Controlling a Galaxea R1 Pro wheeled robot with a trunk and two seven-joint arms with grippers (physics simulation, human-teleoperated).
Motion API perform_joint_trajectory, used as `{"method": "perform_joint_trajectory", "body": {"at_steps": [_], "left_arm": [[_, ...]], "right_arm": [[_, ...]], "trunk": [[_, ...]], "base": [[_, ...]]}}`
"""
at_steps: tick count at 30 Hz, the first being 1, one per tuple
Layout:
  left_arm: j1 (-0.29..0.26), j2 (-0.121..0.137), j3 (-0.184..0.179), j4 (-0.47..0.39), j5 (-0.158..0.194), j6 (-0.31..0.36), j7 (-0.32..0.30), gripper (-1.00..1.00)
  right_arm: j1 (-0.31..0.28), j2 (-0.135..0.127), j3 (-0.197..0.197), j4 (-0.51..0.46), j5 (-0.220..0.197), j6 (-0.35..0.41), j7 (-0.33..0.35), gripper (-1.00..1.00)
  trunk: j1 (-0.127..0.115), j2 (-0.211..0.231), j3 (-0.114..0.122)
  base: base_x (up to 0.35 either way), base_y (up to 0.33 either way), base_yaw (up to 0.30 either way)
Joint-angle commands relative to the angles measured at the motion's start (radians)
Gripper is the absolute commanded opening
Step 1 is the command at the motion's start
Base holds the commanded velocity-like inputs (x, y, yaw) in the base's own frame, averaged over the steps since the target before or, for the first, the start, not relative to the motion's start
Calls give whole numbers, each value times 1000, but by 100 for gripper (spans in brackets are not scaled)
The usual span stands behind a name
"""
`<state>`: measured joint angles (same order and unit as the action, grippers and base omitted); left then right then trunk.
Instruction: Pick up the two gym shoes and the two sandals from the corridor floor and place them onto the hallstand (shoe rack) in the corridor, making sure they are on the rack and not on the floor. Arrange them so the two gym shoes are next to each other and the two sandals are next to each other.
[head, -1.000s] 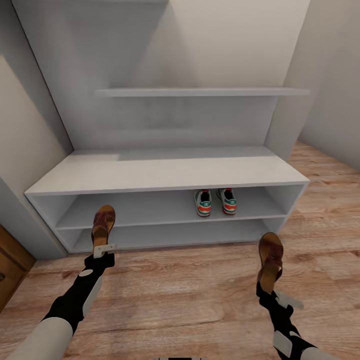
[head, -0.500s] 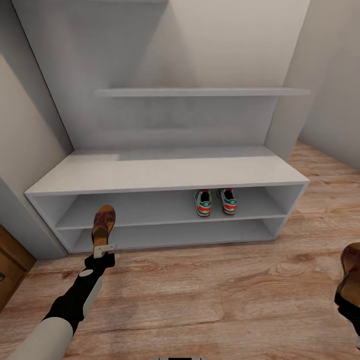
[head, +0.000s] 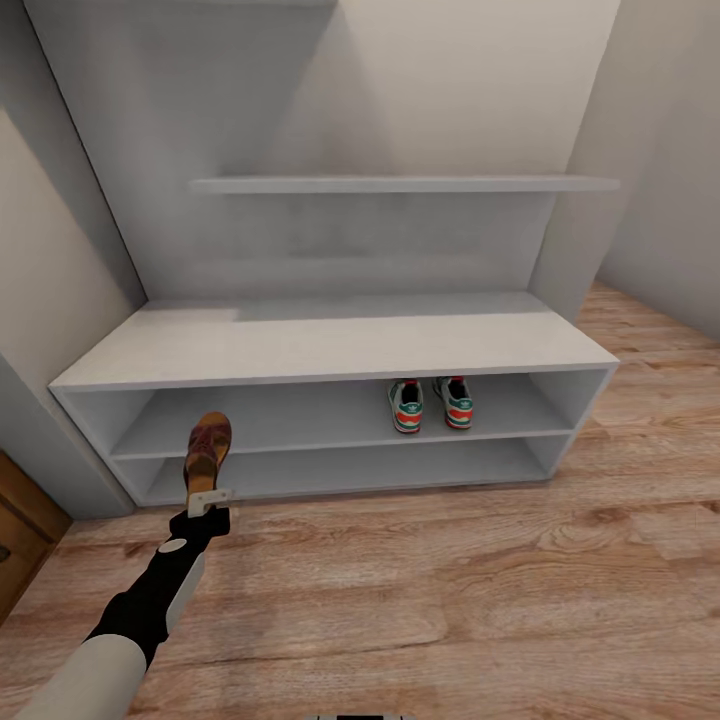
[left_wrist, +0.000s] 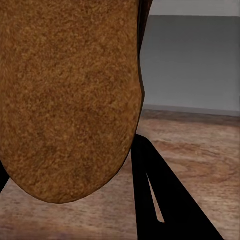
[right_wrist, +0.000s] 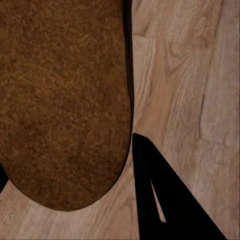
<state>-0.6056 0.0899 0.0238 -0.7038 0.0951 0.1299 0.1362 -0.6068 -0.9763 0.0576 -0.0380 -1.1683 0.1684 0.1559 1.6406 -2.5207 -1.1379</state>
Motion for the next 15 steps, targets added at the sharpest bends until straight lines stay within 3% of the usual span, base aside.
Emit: {"method": "perform_joint_trajectory", "body": {"at_steps": [1,2,8,15], "left_arm": [[0,0,-2,-2,6,7,3,-100],[0,-1,-1,-2,7,7,3,-100],[0,-3,-2,-2,8,9,3,-100],[-1,-7,-2,-15,8,78,4,-100]], "right_arm": [[-1,-19,17,1,-14,8,2,-100],[-1,-36,16,1,-17,11,2,-100],[-1,-71,18,1,-18,14,1,-100],[-1,-82,19,1,-18,14,1,-100]], "trunk": [[0,0,-1],[0,0,-1],[0,0,-1],[0,0,-1]], "base": [[0,0,0],[0,0,0],[47,0,0],[192,0,0]]}}
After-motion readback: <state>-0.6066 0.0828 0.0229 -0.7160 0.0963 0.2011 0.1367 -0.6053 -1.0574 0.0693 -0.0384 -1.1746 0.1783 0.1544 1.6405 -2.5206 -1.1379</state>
